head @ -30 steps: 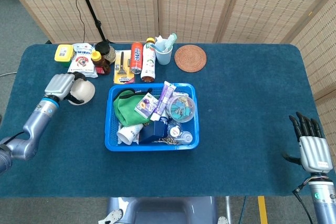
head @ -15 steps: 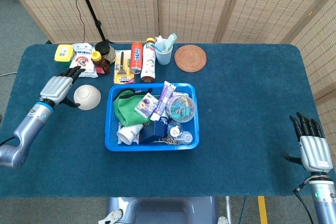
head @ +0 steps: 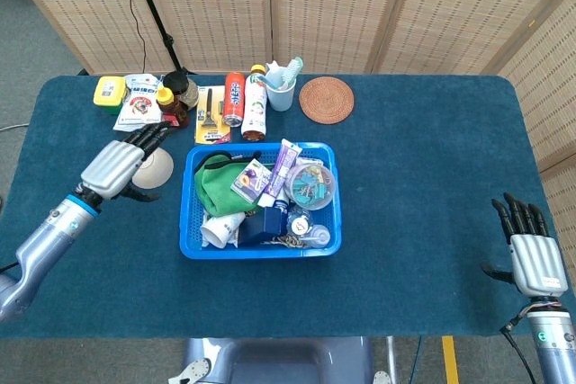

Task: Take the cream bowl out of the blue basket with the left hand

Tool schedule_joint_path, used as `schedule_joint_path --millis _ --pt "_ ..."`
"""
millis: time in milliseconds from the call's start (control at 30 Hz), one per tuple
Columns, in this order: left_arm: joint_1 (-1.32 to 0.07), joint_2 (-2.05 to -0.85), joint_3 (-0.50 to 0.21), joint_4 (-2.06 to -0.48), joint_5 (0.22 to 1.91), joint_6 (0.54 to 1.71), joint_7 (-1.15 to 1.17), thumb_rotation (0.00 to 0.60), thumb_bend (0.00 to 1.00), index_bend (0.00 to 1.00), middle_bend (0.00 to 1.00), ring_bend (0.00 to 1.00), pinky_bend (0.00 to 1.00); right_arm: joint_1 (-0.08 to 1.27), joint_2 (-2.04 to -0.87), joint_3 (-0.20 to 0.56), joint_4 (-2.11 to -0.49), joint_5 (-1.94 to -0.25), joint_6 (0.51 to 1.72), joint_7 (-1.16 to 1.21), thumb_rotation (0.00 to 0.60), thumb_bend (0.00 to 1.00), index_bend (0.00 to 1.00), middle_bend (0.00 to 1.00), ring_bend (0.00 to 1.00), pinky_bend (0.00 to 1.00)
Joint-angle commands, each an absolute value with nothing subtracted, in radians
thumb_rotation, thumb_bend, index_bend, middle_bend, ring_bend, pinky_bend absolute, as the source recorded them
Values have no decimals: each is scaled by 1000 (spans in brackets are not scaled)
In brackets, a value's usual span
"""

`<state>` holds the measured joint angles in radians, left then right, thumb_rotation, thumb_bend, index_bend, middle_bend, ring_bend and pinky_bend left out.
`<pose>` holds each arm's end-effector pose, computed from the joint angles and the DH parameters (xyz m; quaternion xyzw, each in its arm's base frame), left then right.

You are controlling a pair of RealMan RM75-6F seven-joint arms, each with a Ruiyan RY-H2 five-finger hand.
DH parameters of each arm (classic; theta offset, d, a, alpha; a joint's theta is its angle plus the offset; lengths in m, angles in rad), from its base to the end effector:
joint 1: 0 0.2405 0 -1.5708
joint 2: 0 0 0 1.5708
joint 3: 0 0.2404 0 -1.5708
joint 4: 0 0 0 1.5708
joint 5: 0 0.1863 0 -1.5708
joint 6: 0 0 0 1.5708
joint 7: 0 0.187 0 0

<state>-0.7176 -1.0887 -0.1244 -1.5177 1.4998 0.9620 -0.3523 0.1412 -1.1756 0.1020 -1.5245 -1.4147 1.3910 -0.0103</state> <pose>-0.1491 0.3798 0.1241 -0.7342 -0.3809 -0.4317 0.3598 -0.3022 -0.2480 0.1647 0.5894 -0.3933 0.3703 0.6006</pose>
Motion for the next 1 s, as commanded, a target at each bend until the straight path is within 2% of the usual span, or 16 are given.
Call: schedule_joint_path --millis 33,433,1000 --pt "-746 -1053 -126 -1638 1543 956 -330 600 54 0 0 0 123 141 -1174 103 -1525 -1414 1392 -7 600 0 0 0 0 0" --pt "-849 -1174 -171 -1746 1411 826 -181 600 55 0 0 0 123 141 -1167 105 -1523 -1411 1388 12 600 0 0 0 0 0" --pt "-918 -1345 -192 -1714 1231 781 -21 600 54 0 0 0 136 146 -1166 105 -1520 -1404 1376 21 600 0 0 0 0 0"
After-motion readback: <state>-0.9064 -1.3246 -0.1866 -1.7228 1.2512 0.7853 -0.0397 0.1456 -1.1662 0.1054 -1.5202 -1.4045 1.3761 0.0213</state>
